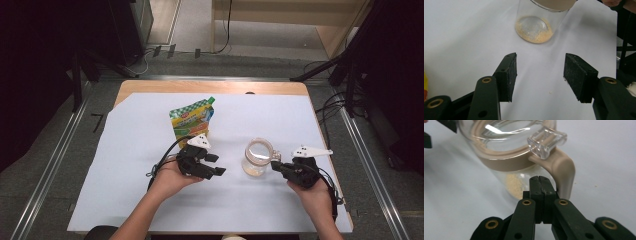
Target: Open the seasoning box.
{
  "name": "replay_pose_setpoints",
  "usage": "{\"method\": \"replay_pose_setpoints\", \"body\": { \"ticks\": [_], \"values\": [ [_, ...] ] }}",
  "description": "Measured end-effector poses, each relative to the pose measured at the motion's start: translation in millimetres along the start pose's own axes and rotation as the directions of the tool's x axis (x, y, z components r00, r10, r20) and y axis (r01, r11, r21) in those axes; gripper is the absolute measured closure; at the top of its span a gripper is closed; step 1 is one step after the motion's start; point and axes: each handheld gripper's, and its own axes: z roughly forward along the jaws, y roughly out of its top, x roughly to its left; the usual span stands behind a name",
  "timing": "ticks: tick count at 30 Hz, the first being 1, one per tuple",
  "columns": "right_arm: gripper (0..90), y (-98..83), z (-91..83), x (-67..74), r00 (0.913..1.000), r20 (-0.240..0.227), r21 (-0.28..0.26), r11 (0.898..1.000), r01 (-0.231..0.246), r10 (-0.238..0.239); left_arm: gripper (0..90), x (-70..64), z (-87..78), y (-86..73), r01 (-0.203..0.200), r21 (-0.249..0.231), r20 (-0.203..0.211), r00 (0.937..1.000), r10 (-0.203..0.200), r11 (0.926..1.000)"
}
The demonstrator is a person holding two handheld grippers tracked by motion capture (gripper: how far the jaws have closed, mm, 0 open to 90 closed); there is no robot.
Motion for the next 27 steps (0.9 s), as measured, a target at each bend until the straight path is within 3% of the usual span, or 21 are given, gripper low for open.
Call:
{"method": "replay_pose_setpoints", "body": {
  "ticks": [7,13,17,27],
  "values": [
    [90.0,-4.2,-19.4,-2.0,0.9994,0.034,-0.015,1.000,-0.012,0.012,45.2,1.4,-1.5,-0.3,0.005,-0.007,0.000,1.0000,-0.005,1.0000],
    [90.0,-4.3,-22.8,-12.2,0.9981,0.043,-0.023,0.999,-0.043,0.044,45.1,1.2,0.0,0.1,-0.001,-0.002,0.003,1.0000,0.001,1.0000],
    [90.0,-2.9,-18.5,-15.3,0.9977,0.041,-0.022,0.998,-0.052,0.053,45.2,1.7,0.9,0.1,-0.001,0.003,0.003,1.0000,0.001,1.0000],
    [90.0,-2.5,-4.3,-11.2,0.9853,0.147,-0.028,0.996,-0.083,0.086,44.1,-0.8,5.3,1.0,-0.014,0.004,0.009,0.9999,0.014,0.9999]
  ]
}}
